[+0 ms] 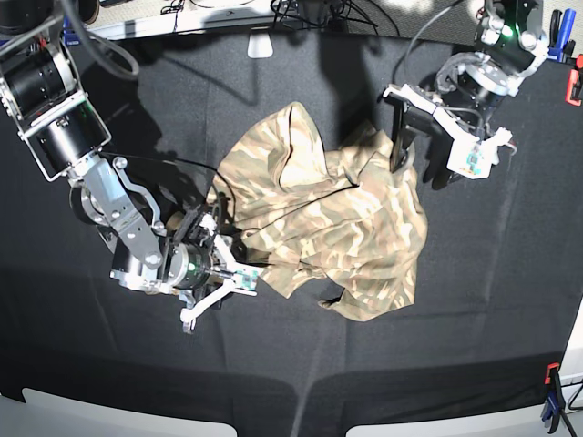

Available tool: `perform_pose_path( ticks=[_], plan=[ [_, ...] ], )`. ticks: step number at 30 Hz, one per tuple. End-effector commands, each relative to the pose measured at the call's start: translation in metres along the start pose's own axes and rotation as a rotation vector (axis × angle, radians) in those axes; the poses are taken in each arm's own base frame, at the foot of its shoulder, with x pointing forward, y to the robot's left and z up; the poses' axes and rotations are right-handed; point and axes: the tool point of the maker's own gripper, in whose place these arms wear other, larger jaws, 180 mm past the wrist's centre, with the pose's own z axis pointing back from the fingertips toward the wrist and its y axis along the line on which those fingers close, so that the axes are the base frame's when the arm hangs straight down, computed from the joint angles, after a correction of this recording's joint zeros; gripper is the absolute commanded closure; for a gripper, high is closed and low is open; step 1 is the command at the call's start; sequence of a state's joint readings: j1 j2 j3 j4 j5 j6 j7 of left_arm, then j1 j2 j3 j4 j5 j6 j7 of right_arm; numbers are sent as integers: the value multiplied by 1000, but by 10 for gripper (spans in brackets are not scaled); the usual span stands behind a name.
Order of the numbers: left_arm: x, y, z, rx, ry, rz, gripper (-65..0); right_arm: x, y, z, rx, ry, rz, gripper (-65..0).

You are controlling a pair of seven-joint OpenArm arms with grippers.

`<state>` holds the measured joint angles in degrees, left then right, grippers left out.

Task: Layout the t-shirt on the table in an organized manner, then fold the t-shirt properly
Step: 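Grasp a shirt edge with the right gripper and pull it outward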

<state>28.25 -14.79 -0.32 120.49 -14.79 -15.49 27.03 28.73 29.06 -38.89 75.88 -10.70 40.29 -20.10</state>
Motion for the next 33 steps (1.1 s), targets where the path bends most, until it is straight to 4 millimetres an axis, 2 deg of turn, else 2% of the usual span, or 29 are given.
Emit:
perform_pose_path(
  ticks=[1,9,15,19,24,31,33],
  plan=[
    [13,-2,2,-6,-49,-6,-335,3,-24,9,-56,3,24,-201],
    [13,-2,2,-6,-49,-6,-335,-15,-26,14,-61,57,29,-201],
    [13,-2,2,-6,-49,-6,-335,-40,-31,17,-79,134,79,-201],
    [13,-2,2,-6,-49,-6,-335,-35,-28,11,-68,90,86,-201],
    [13,-2,2,-6,-49,-6,-335,-41,-21,-3,-57,116,87,-201],
    [13,-2,2,-6,-49,-6,-335,-32,-34,-7,-128,100,62,-200],
    [13,-2,2,-6,-49,-6,-335,-32,-42,-5,-160,104,57,-174]
  ],
)
